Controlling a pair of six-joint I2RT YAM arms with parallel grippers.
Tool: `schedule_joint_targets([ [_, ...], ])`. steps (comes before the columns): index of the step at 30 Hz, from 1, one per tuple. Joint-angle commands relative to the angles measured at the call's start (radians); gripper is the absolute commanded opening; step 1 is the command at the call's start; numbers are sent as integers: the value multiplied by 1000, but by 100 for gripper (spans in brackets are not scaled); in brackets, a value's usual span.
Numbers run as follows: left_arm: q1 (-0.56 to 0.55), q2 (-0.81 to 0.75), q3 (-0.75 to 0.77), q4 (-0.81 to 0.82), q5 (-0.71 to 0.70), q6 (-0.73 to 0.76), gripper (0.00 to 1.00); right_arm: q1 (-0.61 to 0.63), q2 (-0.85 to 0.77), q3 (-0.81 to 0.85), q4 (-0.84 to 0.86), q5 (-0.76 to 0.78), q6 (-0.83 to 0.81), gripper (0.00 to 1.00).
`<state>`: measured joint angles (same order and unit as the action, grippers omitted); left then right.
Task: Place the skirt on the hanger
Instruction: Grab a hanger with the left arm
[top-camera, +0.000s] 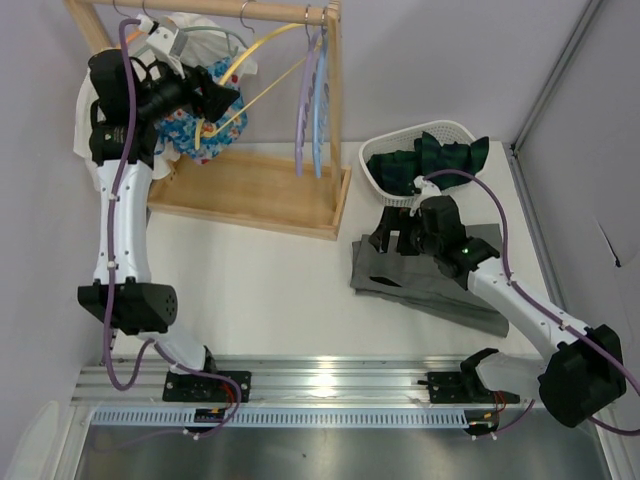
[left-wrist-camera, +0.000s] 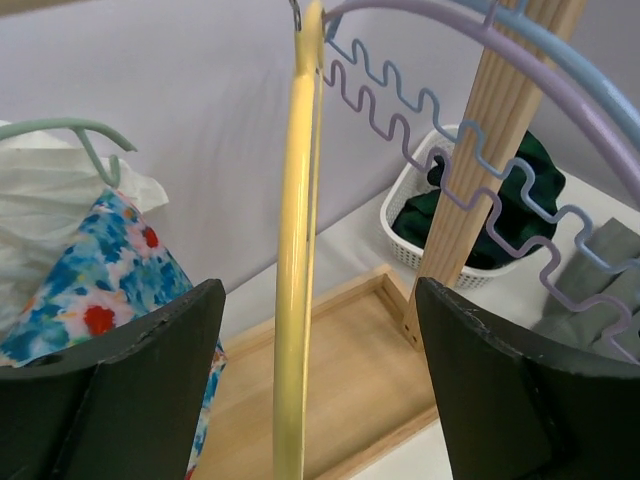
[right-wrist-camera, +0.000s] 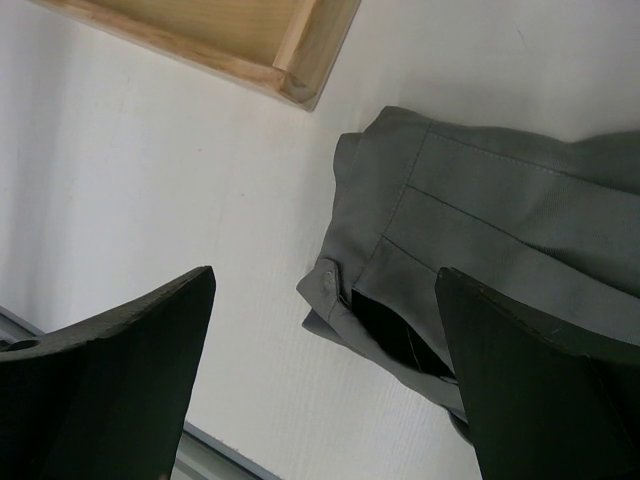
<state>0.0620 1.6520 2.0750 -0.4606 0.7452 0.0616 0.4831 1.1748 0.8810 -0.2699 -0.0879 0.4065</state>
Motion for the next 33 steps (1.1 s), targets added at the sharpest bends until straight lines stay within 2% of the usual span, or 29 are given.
schedule_joint_targets([
  [1, 5, 40, 46, 17, 91, 61, 82, 5, 8, 15, 43, -12, -3, 99],
  [4, 6, 92, 92, -15, 120, 76, 79, 5, 14, 22, 40, -12, 2, 99],
  [9, 6, 129, 99, 30, 123, 18, 66, 5, 19, 27, 38, -1, 0, 99],
  [14, 6, 143, 96, 25, 126, 30, 63, 8, 37, 26, 38, 4, 5, 99],
  [18, 6, 143, 80, 33, 126, 29, 55, 6, 40, 24, 43, 5, 8, 99],
  [23, 7, 118, 34, 63, 128, 33, 50, 6, 51, 27, 44, 4, 6, 99],
  [26, 6, 120, 33, 60, 134, 38, 43, 6, 57, 27, 44, 5, 8, 99],
  [30, 1, 118, 34, 48, 138, 56, 26, 6, 59, 27, 46, 4, 9, 99],
  [33, -1, 112, 34, 30, 114, 75, 21, 6, 60, 27, 46, 4, 11, 99],
])
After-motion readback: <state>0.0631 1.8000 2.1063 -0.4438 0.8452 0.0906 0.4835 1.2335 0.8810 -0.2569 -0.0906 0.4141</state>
